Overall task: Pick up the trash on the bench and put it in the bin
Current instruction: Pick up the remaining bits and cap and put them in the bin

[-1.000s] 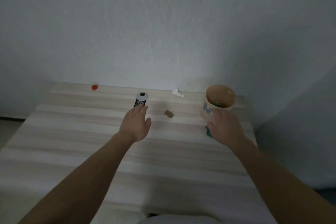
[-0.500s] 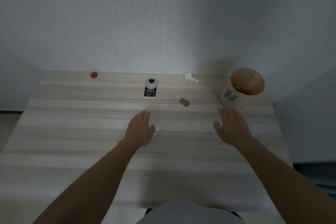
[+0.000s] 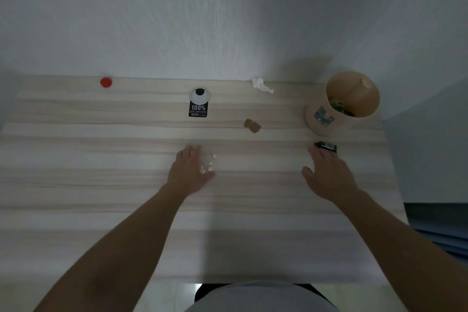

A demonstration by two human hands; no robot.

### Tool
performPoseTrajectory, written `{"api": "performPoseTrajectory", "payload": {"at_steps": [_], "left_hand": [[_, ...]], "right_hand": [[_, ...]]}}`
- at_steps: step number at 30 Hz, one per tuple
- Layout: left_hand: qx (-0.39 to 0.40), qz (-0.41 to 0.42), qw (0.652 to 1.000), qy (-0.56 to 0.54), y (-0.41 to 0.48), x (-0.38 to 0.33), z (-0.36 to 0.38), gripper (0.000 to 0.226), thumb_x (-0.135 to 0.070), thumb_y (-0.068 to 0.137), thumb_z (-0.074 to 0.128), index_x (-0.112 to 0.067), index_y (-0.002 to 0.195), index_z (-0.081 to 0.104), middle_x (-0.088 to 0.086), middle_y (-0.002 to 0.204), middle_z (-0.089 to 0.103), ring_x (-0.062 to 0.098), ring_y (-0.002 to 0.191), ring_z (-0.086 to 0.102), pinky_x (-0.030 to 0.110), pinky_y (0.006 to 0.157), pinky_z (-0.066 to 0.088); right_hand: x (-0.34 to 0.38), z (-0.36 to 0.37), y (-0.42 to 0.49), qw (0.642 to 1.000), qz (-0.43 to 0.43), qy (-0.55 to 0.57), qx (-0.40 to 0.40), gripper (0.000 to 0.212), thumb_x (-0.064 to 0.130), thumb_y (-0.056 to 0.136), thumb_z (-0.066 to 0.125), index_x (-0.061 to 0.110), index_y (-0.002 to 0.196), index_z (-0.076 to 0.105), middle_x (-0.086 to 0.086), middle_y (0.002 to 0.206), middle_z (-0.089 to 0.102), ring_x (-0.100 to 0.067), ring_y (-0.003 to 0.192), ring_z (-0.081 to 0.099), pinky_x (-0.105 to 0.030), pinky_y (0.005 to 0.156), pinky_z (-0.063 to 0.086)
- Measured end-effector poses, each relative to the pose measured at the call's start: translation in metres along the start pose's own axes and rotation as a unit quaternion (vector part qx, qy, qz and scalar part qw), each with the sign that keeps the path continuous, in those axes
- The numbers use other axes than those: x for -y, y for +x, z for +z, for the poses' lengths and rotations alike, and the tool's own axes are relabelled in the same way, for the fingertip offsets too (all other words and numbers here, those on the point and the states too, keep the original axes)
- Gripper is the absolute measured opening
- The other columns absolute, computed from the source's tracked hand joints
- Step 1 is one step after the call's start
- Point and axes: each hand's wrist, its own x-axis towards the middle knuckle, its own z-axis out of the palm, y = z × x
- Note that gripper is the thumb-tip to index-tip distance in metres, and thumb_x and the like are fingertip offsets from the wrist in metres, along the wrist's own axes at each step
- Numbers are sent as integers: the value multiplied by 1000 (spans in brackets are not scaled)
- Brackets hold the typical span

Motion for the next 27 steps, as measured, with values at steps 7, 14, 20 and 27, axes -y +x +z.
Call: {"api": "performPoseTrajectory", "payload": {"at_steps": [7, 14, 20, 27], "left_hand": [[-13, 60, 998, -18, -5, -6, 12, 56, -30, 76, 65, -23, 128, 44, 8, 116, 42, 31, 106, 44, 40, 85, 47], [-7, 60, 997, -48, 4, -18, 17, 58, -18, 83, 61, -22, 137, 39, 9, 119, 42, 28, 107, 46, 41, 86, 50], [-11, 55, 997, -51, 13, -24, 23, 34, -10, 83, 60, -11, 116, 54, 12, 113, 48, 33, 103, 50, 39, 82, 48], [-7, 41, 999, -33, 19, -25, 24, 10, -9, 85, 57, -11, 95, 56, 7, 103, 50, 26, 94, 49, 33, 75, 42]], "right_hand": [[-6, 7, 7, 1000, 7, 9, 20, 58, 39, 95, 41, 13, 146, 30, -12, 149, 37, -30, 134, 36, -42, 107, 34], [-26, 7, 17, 1000, 24, 11, 15, 58, 39, 94, 43, 10, 143, 34, -12, 144, 42, -31, 129, 39, -43, 104, 38], [-49, 10, 31, 997, 52, 22, 44, 62, 38, 94, 43, 10, 147, 27, -11, 151, 32, -32, 134, 34, -44, 105, 37], [-68, 15, 58, 998, 41, 42, 32, 58, 32, 88, 56, 9, 138, 38, -15, 135, 45, -37, 117, 45, -47, 95, 46]]}}
